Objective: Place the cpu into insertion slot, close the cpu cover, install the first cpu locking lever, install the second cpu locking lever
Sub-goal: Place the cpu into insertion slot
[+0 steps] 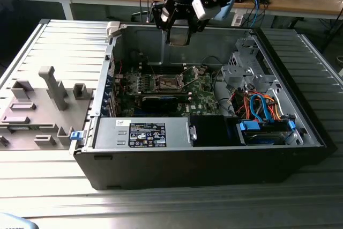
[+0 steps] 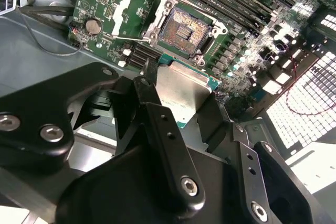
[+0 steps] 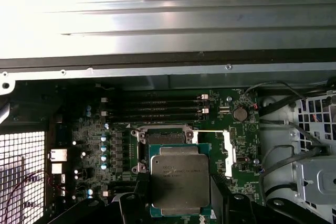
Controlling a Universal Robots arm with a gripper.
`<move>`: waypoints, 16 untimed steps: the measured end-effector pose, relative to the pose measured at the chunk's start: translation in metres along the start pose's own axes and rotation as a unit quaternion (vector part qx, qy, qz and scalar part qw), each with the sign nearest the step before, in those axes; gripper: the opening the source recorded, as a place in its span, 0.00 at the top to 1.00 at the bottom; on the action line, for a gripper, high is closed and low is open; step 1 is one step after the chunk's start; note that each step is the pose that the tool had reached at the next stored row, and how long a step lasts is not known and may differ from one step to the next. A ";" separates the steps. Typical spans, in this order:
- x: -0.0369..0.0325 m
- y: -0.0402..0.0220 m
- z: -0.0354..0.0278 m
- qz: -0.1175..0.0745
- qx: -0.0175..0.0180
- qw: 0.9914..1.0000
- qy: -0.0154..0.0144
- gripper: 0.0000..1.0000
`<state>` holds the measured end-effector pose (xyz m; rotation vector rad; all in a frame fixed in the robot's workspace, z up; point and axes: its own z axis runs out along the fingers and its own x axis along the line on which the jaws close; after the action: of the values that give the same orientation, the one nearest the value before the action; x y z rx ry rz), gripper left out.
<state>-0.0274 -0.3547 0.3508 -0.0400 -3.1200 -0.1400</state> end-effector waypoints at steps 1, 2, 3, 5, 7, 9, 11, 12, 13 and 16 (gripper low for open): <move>0.0000 0.0000 0.0002 0.000 0.000 1.000 0.000 0.45; 0.0000 0.0000 0.0004 0.000 0.000 1.000 0.000 0.45; 0.0000 -0.0001 0.0006 0.000 0.000 1.000 0.000 0.45; 0.0000 -0.0001 0.0013 0.000 0.000 1.000 0.000 0.45; 0.0000 -0.0002 0.0021 0.000 0.000 1.000 0.000 0.45; 0.0000 -0.0002 0.0026 0.000 0.000 1.000 0.000 0.45; -0.0001 -0.0003 0.0031 0.000 0.000 1.000 0.000 0.45; -0.0001 -0.0003 0.0033 0.000 0.000 1.000 0.000 0.45; -0.0001 -0.0003 0.0036 0.000 0.000 1.000 0.000 0.45; -0.0001 -0.0004 0.0048 0.000 0.000 1.000 0.000 0.45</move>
<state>-0.0274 -0.3547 0.3460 -0.0399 -3.1200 -0.1394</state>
